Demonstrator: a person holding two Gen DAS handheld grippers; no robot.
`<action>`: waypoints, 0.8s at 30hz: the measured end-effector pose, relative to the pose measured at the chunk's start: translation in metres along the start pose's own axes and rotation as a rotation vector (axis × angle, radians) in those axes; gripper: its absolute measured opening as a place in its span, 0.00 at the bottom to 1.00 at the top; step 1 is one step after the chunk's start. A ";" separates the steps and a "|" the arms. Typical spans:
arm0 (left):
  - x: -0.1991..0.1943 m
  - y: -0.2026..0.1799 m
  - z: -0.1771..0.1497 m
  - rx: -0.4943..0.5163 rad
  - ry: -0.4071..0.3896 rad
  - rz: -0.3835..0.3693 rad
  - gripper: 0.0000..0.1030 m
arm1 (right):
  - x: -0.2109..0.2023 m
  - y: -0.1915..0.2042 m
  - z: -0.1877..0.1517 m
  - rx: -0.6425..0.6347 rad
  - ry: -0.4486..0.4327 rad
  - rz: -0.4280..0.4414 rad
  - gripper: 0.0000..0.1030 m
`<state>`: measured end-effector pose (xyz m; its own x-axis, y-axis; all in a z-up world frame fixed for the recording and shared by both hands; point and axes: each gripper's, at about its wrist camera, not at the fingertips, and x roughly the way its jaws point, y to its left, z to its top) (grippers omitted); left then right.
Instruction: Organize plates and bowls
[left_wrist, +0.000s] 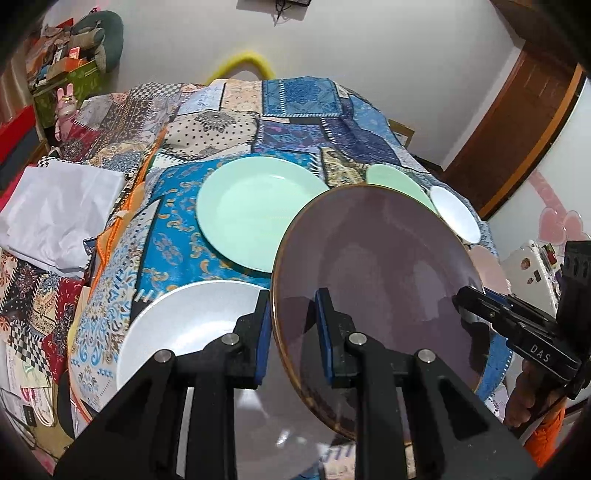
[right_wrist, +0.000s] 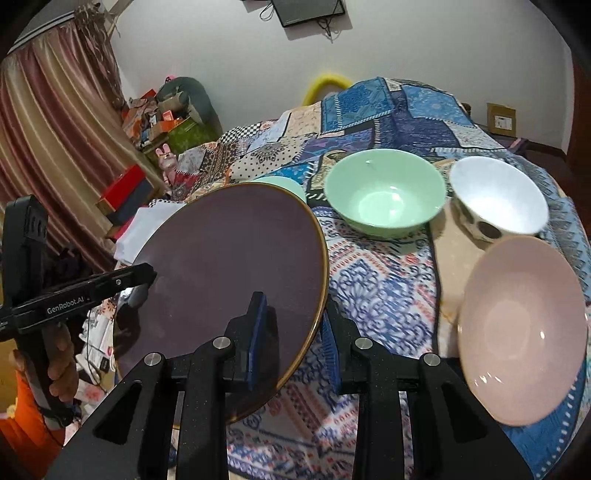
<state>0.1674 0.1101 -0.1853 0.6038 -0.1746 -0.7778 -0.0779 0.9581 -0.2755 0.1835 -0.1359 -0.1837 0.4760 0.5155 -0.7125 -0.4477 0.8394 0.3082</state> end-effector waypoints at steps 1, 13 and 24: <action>-0.001 -0.003 -0.001 0.000 0.001 -0.002 0.21 | -0.003 -0.002 -0.002 0.002 -0.002 -0.002 0.25; 0.004 -0.042 -0.019 0.026 0.030 -0.031 0.21 | -0.023 -0.030 -0.026 0.064 -0.003 -0.022 0.25; 0.028 -0.063 -0.034 0.046 0.094 -0.050 0.21 | -0.027 -0.055 -0.049 0.116 0.023 -0.037 0.25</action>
<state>0.1625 0.0372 -0.2085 0.5291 -0.2411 -0.8136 -0.0112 0.9567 -0.2908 0.1584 -0.2043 -0.2123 0.4723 0.4809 -0.7387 -0.3390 0.8727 0.3514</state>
